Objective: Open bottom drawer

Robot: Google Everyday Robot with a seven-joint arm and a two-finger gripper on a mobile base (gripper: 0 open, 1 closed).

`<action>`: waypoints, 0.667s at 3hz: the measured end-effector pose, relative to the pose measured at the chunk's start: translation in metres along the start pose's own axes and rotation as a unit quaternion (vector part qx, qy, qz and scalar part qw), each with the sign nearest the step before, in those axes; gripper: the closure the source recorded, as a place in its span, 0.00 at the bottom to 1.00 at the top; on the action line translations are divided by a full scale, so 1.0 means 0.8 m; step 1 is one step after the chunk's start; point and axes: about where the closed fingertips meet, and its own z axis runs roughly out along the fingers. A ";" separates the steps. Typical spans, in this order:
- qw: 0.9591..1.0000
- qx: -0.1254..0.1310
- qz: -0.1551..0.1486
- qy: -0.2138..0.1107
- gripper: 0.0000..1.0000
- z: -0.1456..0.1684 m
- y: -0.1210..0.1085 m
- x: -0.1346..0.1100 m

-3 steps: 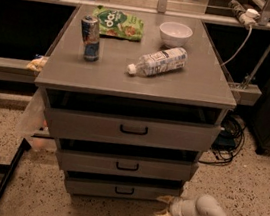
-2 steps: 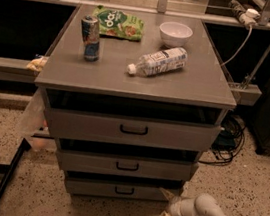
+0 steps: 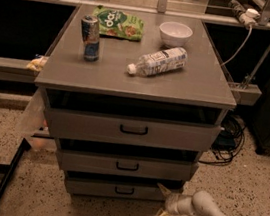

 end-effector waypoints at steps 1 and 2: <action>1.000 -0.006 -0.005 -0.008 0.10 0.013 -0.007 -0.002; 1.000 -0.010 -0.014 -0.011 0.07 0.022 -0.015 -0.006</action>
Offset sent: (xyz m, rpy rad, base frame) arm 0.0303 0.0144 -0.0041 0.0061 -0.0229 0.0581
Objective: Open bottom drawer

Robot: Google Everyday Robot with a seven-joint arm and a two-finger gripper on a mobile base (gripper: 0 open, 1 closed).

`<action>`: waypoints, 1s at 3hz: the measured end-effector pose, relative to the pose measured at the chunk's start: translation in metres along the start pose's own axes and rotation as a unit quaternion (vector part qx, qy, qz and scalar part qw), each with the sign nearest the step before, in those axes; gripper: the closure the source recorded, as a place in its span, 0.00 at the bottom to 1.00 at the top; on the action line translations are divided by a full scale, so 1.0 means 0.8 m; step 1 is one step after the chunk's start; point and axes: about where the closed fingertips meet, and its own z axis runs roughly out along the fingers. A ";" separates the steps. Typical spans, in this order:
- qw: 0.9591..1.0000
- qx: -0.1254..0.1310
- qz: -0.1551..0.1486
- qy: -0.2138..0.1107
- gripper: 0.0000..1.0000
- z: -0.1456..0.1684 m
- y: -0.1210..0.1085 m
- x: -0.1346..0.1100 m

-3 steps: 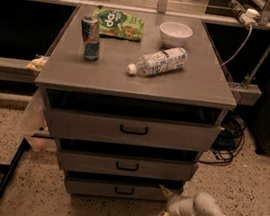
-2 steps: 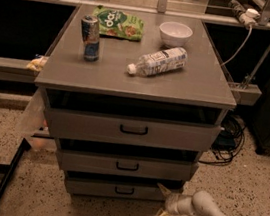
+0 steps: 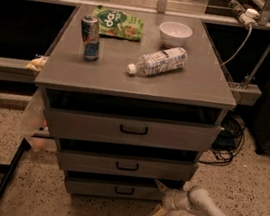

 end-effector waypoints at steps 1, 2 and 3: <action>1.000 -0.007 -0.009 0.002 0.06 0.009 -0.007 -0.002; 1.000 -0.016 -0.018 0.009 0.05 0.018 -0.011 -0.001; 0.999 -0.025 -0.020 0.017 0.10 0.025 -0.012 0.003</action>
Offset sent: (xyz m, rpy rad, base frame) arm 0.0214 0.0080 -0.0078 -0.0587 -0.0027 0.0595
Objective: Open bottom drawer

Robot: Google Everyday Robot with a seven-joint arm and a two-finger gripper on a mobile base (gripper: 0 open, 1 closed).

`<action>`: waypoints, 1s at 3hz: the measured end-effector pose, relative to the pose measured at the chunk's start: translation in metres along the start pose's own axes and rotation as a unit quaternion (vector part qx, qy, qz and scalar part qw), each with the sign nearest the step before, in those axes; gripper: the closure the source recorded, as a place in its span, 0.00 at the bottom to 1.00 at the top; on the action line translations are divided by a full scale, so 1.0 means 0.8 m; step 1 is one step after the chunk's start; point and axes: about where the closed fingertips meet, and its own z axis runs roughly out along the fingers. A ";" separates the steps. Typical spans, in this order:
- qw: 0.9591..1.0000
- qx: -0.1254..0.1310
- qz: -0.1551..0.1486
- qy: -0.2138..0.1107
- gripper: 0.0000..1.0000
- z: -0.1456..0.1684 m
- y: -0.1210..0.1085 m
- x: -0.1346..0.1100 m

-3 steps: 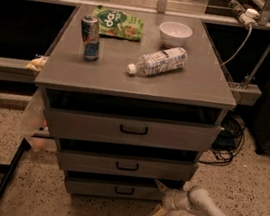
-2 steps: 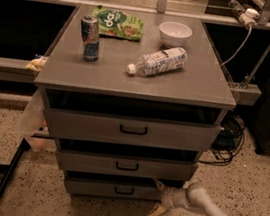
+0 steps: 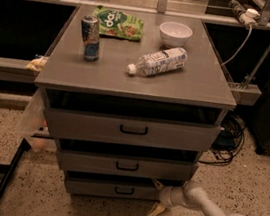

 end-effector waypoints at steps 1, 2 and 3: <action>1.000 0.000 0.000 0.000 0.33 0.000 0.000 0.000; 1.000 0.000 0.000 0.000 0.56 0.000 0.000 0.000; 1.000 0.000 0.000 0.000 0.79 0.000 0.000 0.000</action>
Offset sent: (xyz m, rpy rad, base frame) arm 0.0001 0.0000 -0.0003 -0.0009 0.0006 0.0002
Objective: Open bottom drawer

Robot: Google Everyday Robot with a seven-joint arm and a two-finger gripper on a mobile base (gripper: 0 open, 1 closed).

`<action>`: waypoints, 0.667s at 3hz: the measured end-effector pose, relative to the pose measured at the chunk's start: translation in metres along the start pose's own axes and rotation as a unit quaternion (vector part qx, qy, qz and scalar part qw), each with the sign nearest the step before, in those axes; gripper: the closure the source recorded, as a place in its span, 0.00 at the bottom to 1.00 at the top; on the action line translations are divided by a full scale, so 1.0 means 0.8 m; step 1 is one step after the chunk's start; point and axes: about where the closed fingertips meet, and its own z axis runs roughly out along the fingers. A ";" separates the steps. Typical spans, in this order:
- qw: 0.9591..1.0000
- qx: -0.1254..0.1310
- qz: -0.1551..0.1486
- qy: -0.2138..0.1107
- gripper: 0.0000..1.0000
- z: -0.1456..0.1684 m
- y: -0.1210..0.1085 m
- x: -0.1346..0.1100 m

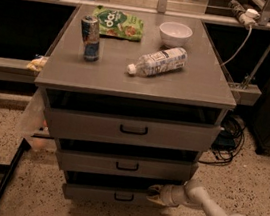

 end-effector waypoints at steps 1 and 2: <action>1.000 0.000 0.000 0.000 1.00 0.000 0.000 0.000; 1.000 0.000 0.000 0.000 0.00 -0.007 -0.002 -0.006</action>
Offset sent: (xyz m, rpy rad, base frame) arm -0.0171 -0.0139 0.0061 0.0185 0.0871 -0.0219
